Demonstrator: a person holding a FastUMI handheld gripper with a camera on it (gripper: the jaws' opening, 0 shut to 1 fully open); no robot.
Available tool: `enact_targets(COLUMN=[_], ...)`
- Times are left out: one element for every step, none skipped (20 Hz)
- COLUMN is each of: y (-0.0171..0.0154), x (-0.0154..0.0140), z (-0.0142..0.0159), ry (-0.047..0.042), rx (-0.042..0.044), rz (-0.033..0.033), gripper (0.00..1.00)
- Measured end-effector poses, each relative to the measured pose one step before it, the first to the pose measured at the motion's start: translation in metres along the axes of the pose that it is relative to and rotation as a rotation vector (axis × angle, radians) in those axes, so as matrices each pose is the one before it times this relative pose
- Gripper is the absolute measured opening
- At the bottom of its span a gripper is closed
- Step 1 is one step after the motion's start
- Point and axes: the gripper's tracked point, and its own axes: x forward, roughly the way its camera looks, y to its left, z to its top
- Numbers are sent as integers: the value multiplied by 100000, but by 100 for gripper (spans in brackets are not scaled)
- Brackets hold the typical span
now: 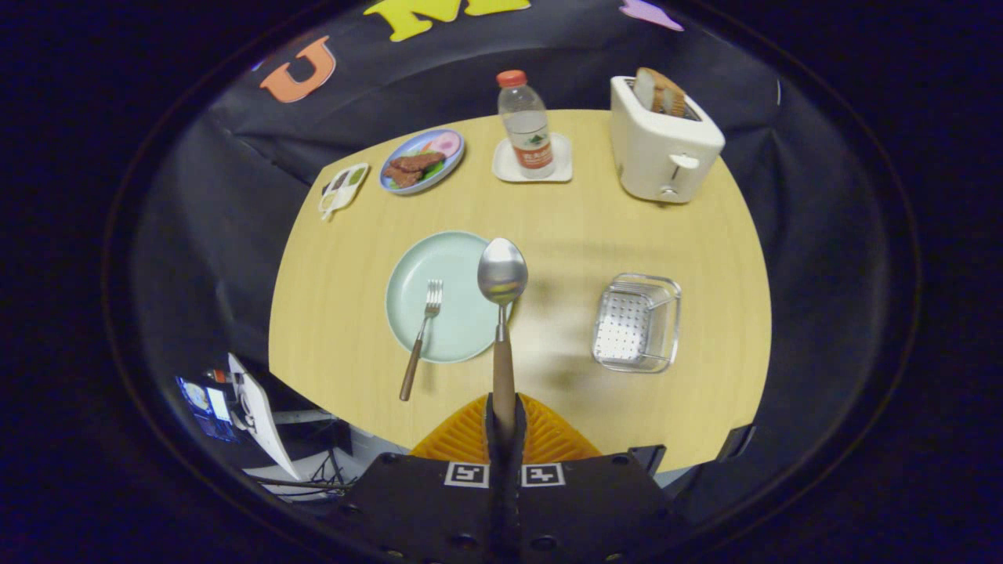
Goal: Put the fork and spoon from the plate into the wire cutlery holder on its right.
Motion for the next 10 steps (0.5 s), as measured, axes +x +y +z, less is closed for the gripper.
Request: enact_targets(y=[-1276, -1363, -1271, -1042, -738, -535, -471, -401, -227, -171], x=[-514, -282, -14, 15, 50, 124, 282, 253, 383, 326], z=[-92, -149, -184, -183, -256, -138, -160, -22, -90, -123], ry=[498, 998, 956, 1259, 1200, 1222, 1325, 1406, 1750, 2088], rx=[3324, 2888, 2822, 2649, 2190, 1983, 1815, 1639, 1358, 1763], rz=[-300, -931, -1234, -776, 95, 535, 403, 357, 179, 237], gripper=[1, 1, 0, 0, 0, 0, 0, 0, 0, 0])
